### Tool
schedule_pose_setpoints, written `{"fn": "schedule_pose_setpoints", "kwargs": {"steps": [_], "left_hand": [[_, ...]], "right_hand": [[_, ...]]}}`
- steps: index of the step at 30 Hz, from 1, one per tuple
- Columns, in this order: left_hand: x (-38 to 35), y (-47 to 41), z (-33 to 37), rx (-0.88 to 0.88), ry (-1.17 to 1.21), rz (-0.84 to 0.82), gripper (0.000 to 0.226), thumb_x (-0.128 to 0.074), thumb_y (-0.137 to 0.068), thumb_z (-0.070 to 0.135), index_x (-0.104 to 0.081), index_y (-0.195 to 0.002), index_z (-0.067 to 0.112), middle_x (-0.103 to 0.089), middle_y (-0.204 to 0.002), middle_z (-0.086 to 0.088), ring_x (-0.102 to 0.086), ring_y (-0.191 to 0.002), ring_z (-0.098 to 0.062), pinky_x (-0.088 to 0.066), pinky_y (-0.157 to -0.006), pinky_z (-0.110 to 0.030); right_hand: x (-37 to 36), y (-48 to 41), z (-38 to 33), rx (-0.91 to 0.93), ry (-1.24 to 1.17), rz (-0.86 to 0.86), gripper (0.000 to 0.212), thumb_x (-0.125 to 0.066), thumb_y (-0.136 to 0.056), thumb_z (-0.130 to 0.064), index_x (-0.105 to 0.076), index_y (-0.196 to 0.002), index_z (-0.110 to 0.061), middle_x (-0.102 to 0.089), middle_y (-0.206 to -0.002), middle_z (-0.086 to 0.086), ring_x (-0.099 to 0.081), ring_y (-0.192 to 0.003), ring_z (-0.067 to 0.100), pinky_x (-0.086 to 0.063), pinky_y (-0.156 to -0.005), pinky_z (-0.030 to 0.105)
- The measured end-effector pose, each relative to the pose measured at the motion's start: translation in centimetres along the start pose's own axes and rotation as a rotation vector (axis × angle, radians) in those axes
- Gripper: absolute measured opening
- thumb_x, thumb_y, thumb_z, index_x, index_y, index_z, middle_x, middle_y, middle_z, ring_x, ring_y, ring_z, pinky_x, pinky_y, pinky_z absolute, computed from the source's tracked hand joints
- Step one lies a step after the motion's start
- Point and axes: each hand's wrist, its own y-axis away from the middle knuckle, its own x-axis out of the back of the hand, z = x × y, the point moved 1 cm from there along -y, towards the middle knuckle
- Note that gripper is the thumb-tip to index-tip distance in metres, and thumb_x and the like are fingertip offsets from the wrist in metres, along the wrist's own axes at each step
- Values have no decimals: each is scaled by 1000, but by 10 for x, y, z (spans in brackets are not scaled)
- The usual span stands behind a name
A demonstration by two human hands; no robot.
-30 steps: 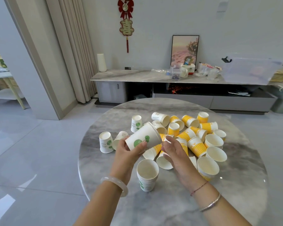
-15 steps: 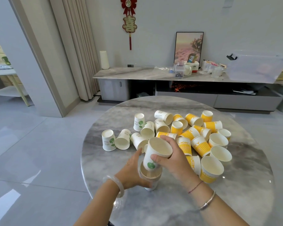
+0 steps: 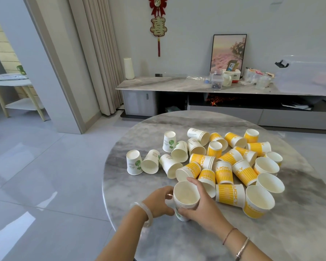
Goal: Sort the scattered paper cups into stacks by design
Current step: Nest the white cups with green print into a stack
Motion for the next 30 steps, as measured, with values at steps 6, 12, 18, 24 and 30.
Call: {"fn": "schedule_pose_setpoints", "kwargs": {"steps": [6,12,18,24,30], "left_hand": [[100,-17,-22,321,146,957,60,-77,-67,14,-49,-119,11,-50,-113,-10,-49,-108,-27,-39,-93,-39],[135,-66,-48,441,-136,757,101,-75,-66,48,-17,-145,26,-28,-151,-7,-25,-138,-31,-26,-111,-47],[145,-92,-63,485,-147,494,76,-76,-67,45,-42,-130,21,-50,-127,-8,-49,-111,-29,-43,-91,-39],[156,-57,-51,419,12,803,49,-75,-69,34,-55,-106,10,-59,-93,-7,-60,-93,-30,-46,-74,-33],[133,11,-13,273,780,758,36,-77,-72,30,-60,-69,-2,-61,-79,-16,-62,-80,-33,-53,-79,-40]], "right_hand": [[-3,-1,2,0,-44,50,94,-86,-54,-33,-28,-123,-59,-47,-120,-29,-47,-109,-15,-41,-87,12],[-1,-4,2,0,-79,33,92,-85,-52,-33,-29,-119,-62,-46,-117,-35,-48,-107,-17,-39,-78,-3],[1,-8,-3,-9,-97,14,93,-85,-53,-29,-29,-123,-57,-47,-119,-27,-51,-103,-15,-42,-80,4],[0,-4,-6,-21,-101,4,92,-85,-57,-26,-28,-124,-53,-47,-123,-23,-51,-110,-7,-40,-86,10],[-2,3,-19,12,-118,-10,92,-86,-57,-29,-30,-126,-50,-46,-126,-25,-48,-111,-15,-40,-87,2]]}}
